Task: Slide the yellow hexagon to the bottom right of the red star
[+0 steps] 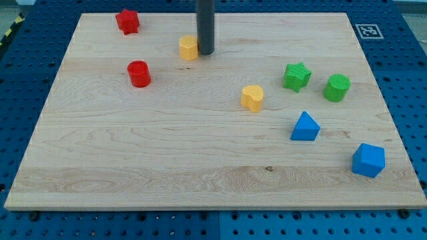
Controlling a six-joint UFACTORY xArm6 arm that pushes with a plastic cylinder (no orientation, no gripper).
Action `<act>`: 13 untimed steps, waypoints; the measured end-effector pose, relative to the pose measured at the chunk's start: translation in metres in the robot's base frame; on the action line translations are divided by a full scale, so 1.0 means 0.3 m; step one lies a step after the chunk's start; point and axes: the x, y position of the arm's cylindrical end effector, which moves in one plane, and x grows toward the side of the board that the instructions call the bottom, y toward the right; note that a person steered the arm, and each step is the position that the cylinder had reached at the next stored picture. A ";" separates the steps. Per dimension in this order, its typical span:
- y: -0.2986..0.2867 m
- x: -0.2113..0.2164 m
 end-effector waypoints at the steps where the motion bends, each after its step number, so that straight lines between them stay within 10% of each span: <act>1: -0.066 0.000; 10: -0.200 0.240; 13: -0.288 -0.034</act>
